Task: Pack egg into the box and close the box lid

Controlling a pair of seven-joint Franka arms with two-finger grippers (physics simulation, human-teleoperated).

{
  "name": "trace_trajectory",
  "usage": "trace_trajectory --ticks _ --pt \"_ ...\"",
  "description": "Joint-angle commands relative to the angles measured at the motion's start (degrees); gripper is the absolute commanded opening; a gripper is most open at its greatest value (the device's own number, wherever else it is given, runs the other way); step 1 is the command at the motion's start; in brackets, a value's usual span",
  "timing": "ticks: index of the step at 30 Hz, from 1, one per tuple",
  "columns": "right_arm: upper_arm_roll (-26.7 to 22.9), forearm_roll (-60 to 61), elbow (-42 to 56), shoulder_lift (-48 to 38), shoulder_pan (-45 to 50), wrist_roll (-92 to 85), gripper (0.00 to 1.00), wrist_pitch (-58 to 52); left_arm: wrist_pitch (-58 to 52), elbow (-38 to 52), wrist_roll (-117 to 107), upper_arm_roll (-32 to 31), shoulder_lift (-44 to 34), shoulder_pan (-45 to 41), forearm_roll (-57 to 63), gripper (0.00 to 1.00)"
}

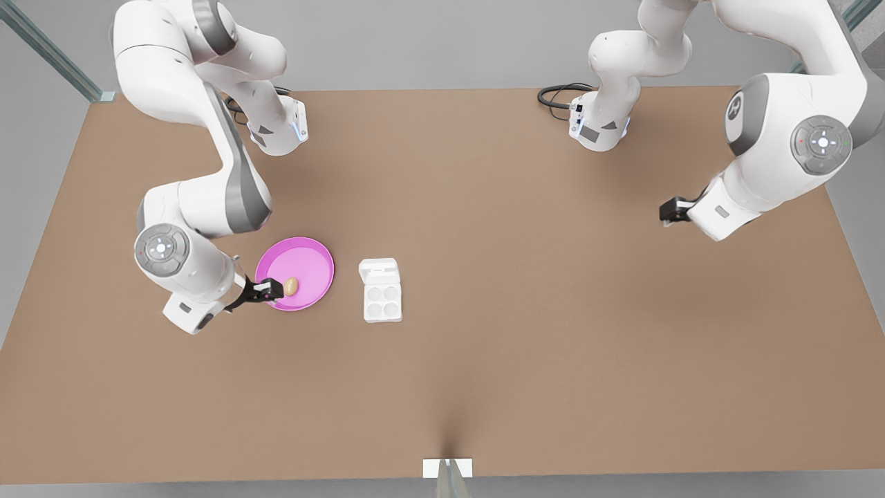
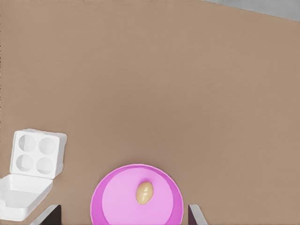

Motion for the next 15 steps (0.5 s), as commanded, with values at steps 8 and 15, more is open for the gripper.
trace_trajectory --ticks 8,15 --pt "-0.1 -0.7 -0.8 8.8 -1.4 0.6 1.0 2.1 2.7 0.0 -0.2 0.0 0.3 -0.2 0.1 1.0" --pt "-0.3 -1.2 -27.3 4.1 -2.8 5.8 1.0 32.9 2.7 0.0 -0.2 0.0 0.6 -0.2 0.1 1.0"
